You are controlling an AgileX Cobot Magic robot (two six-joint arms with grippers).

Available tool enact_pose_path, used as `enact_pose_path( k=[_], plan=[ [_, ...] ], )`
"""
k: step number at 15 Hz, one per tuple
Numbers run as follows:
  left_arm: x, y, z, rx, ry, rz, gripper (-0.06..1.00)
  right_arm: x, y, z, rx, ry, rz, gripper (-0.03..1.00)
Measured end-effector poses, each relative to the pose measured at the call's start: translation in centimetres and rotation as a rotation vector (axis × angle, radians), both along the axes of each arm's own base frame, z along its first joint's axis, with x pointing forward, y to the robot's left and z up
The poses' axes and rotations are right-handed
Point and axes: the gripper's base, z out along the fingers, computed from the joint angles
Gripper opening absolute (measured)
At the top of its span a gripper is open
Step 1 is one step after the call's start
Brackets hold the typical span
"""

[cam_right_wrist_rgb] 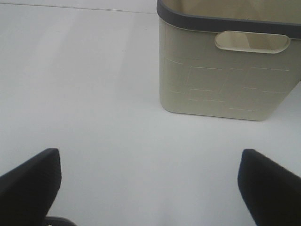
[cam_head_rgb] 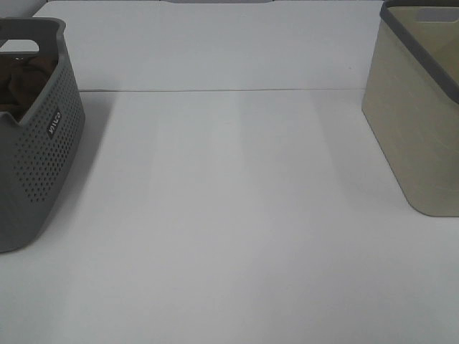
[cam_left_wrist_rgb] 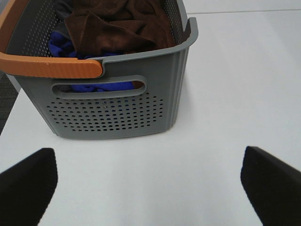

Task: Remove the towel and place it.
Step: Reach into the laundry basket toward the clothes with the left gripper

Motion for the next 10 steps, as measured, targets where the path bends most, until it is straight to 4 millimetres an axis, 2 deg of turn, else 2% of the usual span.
enact_pose_path(
  k=[10],
  plan=[
    [0.0, 0.0, 0.0, 0.0, 0.0, 0.0, 0.99, 0.0, 0.0, 0.0, 0.0, 0.0, 0.0, 0.98]
  ],
)
